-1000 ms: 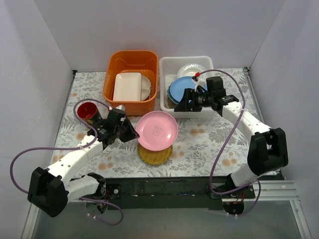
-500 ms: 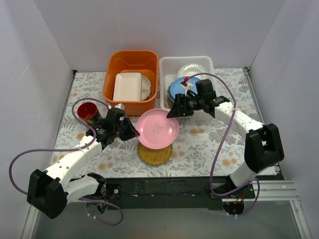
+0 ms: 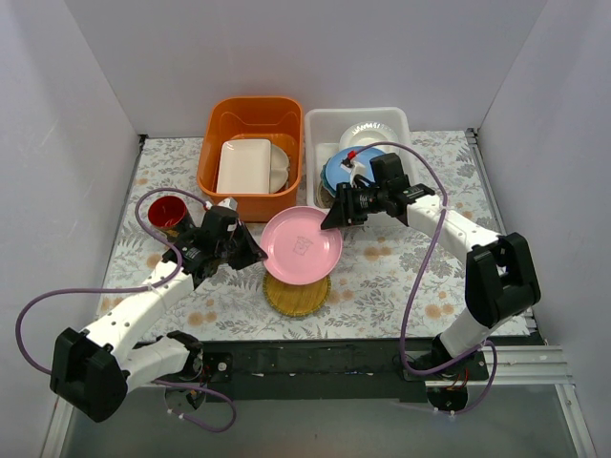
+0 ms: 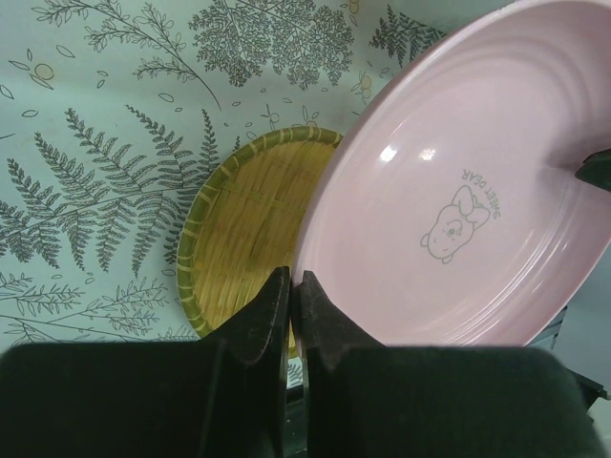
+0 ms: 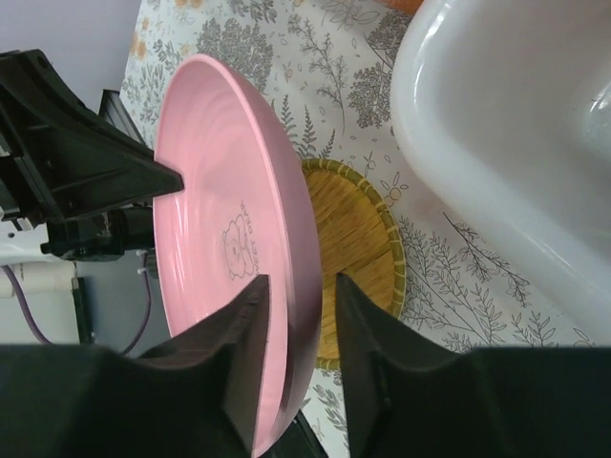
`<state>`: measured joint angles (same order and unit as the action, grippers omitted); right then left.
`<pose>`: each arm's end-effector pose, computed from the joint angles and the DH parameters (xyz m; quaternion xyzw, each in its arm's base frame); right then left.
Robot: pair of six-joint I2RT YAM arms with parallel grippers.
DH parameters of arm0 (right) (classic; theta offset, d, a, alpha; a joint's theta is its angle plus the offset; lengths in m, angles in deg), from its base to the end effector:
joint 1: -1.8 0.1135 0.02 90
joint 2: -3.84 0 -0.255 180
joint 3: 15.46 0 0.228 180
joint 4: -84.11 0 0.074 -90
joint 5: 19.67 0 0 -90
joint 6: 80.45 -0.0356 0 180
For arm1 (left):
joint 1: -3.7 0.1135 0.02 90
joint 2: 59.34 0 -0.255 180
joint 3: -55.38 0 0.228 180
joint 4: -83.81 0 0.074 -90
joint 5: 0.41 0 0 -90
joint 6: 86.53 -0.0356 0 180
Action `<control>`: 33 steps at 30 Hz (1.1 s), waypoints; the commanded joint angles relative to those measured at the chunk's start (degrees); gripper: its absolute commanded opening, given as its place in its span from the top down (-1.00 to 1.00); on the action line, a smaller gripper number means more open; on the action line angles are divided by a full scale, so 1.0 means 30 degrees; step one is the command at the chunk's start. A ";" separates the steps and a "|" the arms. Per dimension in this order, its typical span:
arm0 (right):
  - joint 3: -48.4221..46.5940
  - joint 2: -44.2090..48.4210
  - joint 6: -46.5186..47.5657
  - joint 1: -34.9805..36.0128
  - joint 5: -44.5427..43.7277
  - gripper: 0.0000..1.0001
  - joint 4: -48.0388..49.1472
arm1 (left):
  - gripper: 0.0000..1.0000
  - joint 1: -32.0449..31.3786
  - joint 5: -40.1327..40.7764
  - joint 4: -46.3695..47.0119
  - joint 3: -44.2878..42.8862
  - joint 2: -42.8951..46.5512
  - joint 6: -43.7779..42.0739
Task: Place the plates into the plastic bin on the countertop
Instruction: Place the plate in the plastic bin.
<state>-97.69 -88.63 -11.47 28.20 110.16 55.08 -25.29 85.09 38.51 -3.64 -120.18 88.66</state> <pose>0.2889 0.1688 0.2636 -0.1856 0.8418 0.4438 0.2450 0.1720 -0.0985 0.2487 -0.4254 0.8272 -0.3265 0.1678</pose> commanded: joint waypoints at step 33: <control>-0.1374 -0.0321 -0.0143 0.0138 0.0931 0.97 -0.0006 | -0.64 0.0026 -0.0612 0.0815 -0.0352 0.1236 -0.0417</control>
<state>-98.87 -90.59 -11.18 28.20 110.60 54.55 -25.27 83.98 40.70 -4.21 -118.51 88.53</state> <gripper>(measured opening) 0.099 0.755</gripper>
